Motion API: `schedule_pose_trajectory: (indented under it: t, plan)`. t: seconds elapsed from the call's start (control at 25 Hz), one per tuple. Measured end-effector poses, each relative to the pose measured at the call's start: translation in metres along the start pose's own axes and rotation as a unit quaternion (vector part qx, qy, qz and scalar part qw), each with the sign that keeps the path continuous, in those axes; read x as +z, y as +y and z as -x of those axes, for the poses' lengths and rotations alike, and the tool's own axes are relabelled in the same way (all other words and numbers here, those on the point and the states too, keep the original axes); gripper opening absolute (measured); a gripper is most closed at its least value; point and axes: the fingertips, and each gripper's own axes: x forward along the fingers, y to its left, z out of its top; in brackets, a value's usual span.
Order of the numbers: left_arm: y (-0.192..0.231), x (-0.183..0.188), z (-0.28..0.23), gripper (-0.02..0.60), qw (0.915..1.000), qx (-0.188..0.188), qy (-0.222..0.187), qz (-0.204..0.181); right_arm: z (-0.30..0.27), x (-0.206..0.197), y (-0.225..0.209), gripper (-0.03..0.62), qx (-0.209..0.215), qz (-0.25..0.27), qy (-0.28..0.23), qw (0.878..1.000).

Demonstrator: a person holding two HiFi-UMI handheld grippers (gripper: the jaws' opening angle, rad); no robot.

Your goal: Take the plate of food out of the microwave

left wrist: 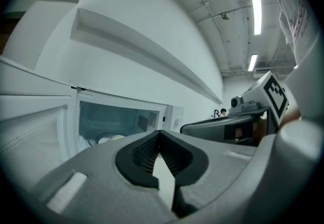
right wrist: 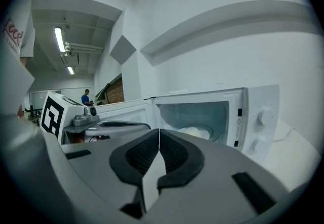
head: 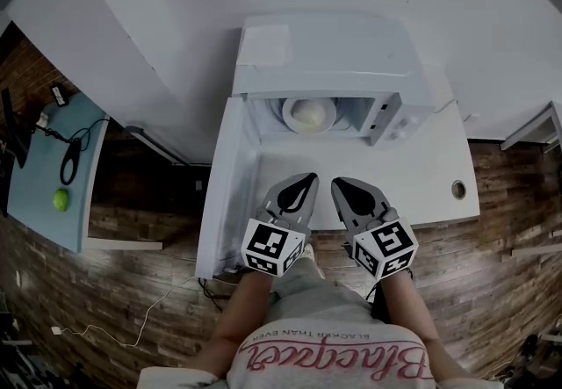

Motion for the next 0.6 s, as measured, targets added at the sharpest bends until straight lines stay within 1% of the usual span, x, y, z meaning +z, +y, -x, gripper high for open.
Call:
schedule_pose_trajectory:
  t: [0.12,0.24,0.44,0.6]
  plan:
    - [0.012,0.001,-0.009,0.005,0.9999,0.011,-0.003,-0.007,-0.016,0.004,-0.007,0.012,0.005,-0.007,-0.004,1.000]
    - [0.020,0.000,-0.013,0.005,0.9997,0.020,-0.001,-0.015,-0.031,0.003,-0.016,0.012,0.000,-0.015,-0.006,1.000]
    - [0.032,-0.003,-0.018,0.005,0.9994,0.022,-0.003,-0.026,-0.050,0.000,-0.024,0.014,-0.002,-0.030,-0.012,0.999]
    - [0.042,0.000,-0.021,0.005,0.9990,0.033,-0.010,-0.027,-0.064,-0.005,-0.029,0.014,0.001,-0.038,-0.007,0.999]
